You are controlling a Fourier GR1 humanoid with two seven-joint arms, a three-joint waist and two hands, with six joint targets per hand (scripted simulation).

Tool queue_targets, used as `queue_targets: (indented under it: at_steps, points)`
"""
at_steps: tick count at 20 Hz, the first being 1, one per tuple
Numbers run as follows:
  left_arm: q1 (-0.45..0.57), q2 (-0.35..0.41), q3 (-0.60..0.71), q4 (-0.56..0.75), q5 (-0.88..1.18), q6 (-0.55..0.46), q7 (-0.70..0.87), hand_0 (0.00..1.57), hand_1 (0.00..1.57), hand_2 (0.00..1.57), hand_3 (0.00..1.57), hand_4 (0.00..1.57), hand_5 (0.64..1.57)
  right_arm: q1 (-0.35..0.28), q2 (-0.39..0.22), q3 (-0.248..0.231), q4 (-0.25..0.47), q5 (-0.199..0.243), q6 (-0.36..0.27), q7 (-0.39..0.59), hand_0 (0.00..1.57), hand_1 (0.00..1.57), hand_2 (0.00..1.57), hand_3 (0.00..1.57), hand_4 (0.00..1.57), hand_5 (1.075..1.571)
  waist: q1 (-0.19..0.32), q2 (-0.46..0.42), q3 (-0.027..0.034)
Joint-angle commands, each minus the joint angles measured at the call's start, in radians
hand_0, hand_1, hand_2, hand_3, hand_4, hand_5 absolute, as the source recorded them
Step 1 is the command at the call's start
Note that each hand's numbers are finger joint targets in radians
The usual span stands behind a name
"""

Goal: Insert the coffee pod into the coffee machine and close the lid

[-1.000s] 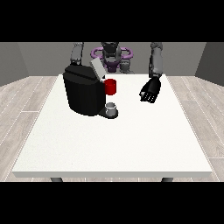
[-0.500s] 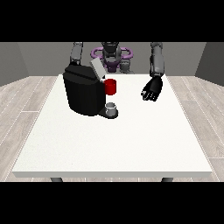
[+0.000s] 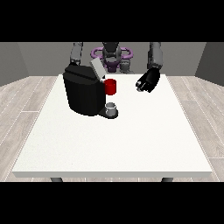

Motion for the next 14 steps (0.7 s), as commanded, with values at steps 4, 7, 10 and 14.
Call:
queue_targets:
  at_steps: [4,7,10,14]
  points:
    - [-0.085,-0.037,-0.007,-0.059,0.009,-0.146,0.062,1.4,1.4,1.39,1.33,0.54,1.571,-0.008,0.014,-0.023,0.074,-0.019,0.005,-0.016,0.0,0.0,0.0,0.0,0.0,1.571,0.02,-0.076,0.0002]
    - [-0.052,-0.073,-0.014,-0.072,-0.002,-0.148,0.089,1.4,1.4,1.39,1.33,0.54,1.571,-0.026,-0.021,-0.064,0.047,-0.065,0.049,0.009,0.0,0.0,0.0,0.0,0.0,1.571,0.025,-0.103,0.0001]
    - [-0.116,-0.102,-0.003,-0.086,0.009,-0.198,0.158,1.42,1.42,1.4,1.34,0.56,1.571,0.011,0.029,-0.024,0.058,-0.046,0.02,-0.036,0.0,0.0,0.0,0.0,0.0,1.571,0.001,-0.12,0.0003]
    - [-0.179,-0.049,0.043,-0.094,0.036,-0.248,0.131,1.42,1.42,1.42,1.38,0.54,1.571,-0.019,-0.009,-0.059,0.037,-0.063,0.033,-0.025,0.0,0.0,0.0,0.0,0.0,1.571,-0.022,-0.107,0.0]
